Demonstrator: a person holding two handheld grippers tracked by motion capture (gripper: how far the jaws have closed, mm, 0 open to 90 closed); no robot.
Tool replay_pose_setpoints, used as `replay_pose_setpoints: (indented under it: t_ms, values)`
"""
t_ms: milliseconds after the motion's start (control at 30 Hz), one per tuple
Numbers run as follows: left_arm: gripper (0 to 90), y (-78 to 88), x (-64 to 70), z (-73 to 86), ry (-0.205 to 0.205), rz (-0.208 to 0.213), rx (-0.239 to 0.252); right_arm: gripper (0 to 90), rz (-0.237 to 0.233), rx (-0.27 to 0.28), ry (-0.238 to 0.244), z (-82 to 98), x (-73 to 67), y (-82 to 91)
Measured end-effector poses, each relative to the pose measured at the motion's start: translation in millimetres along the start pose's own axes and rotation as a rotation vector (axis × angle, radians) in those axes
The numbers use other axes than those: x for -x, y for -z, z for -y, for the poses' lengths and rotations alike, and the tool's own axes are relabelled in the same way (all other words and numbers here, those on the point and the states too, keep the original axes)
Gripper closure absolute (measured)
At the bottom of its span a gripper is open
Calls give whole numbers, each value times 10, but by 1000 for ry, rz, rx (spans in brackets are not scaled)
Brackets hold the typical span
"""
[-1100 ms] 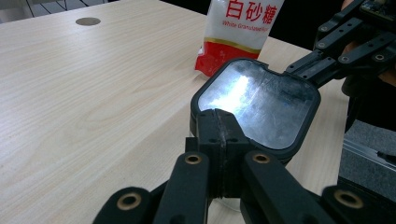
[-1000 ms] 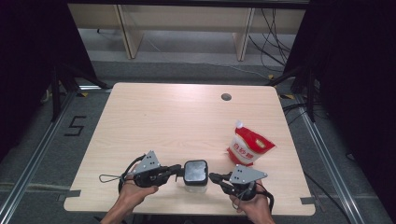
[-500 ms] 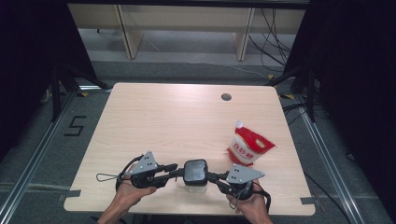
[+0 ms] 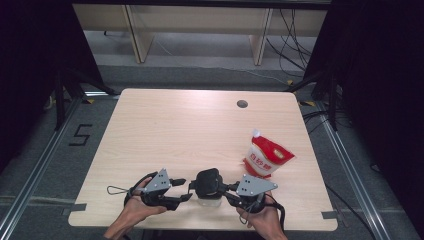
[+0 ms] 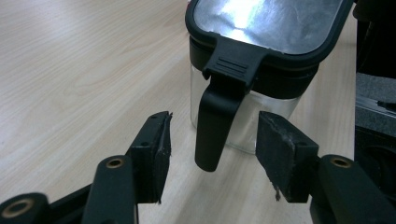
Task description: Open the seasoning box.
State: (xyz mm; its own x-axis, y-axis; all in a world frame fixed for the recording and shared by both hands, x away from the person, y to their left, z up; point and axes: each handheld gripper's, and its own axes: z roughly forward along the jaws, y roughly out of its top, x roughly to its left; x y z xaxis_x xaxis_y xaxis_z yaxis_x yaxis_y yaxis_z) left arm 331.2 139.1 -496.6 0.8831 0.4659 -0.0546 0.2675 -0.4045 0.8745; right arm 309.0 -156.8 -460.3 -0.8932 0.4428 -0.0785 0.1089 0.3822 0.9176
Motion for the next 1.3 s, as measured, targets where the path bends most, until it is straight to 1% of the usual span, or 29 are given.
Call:
replay_pose_setpoints:
  t_ms: [33,67,100,133,167,200,233,300,333,367,400,433,500,533,600,667,700,733,767,833,867,900,967,1033,1133,1167,1200,1267,1300]
  values:
    - [463,-15,-4,4,-1,-2,3,864,-4,0,4,-14,1,-4]
    - [484,-34,-14,10,-12,13,10,864,-4,11,10,-26,2,-20]
    - [497,-46,-23,12,-30,14,7,863,-5,6,5,-40,-2,-24]
    - [508,-67,-20,21,-17,26,9,864,9,18,22,-51,2,-34]
    - [529,-75,-22,21,-29,29,14,864,-7,13,15,-67,0,-49]
    - [549,-84,-15,24,-23,37,23,864,-4,18,7,-80,-5,-64]
    - [577,-92,-14,27,-23,45,30,864,-7,18,13,-93,-3,-79]
    - [635,-98,-15,28,-37,48,26,864,-7,26,13,-115,-7,-113]
    - [649,-107,-10,32,-40,39,34,864,-16,19,16,-129,-7,-120]
    - [680,-102,-25,32,-52,33,28,864,-13,22,35,-142,0,-131]
    - [699,-98,-28,33,-41,34,27,863,-18,20,16,-152,-14,-140]
    - [710,-102,-38,35,-47,39,33,864,-18,24,20,-163,-14,-153]
    - [714,-104,-36,35,-52,37,31,864,-23,25,23,-188,-21,-177]
    - [715,-102,-34,34,-54,35,28,864,-14,35,18,-197,-35,-195]
    - [716,-104,-35,36,-58,37,31,866,-12,33,33,-223,-41,-224]
    - [718,-99,-34,35,-69,25,25,867,-21,29,34,-251,-51,-247]
    - [718,-104,-24,36,-64,25,32,867,-17,33,44,-265,-51,-262]
    - [720,-102,-31,32,-85,26,30,867,-23,34,36,-276,-65,-281]
    - [720,-107,-22,37,-69,28,34,867,-21,37,41,-286,-71,-300]
    - [722,-107,-22,37,-77,26,34,869,-33,29,38,-311,-85,-327]
    - [722,-108,-18,38,-76,25,36,870,-28,25,28,-318,-100,-339]
    - [723,-109,-15,38,-75,24,37,870,-31,36,46,-335,-100,-370]
    - [723,-106,-18,35,-93,17,35,871,-43,23,43,-351,-112,-394]
    - [724,-105,-12,33,-94,17,32,872,-41,34,48,-362,-119,-439]
    - [725,-106,-3,32,-91,6,30,873,-59,21,40,-376,-129,-467]
    - [725,-106,-2,31,-89,7,28,873,-38,31,50,-379,-130,-482]
    - [725,-104,-2,30,-90,7,24,873,-51,18,44,-382,-135,-484]
    - [725,-105,-2,31,-89,5,24,873,-53,27,54,-387,-134,-509]
    - [726,-104,-1,32,-90,2,24,873,-58,22,45,-390,-139,-515]
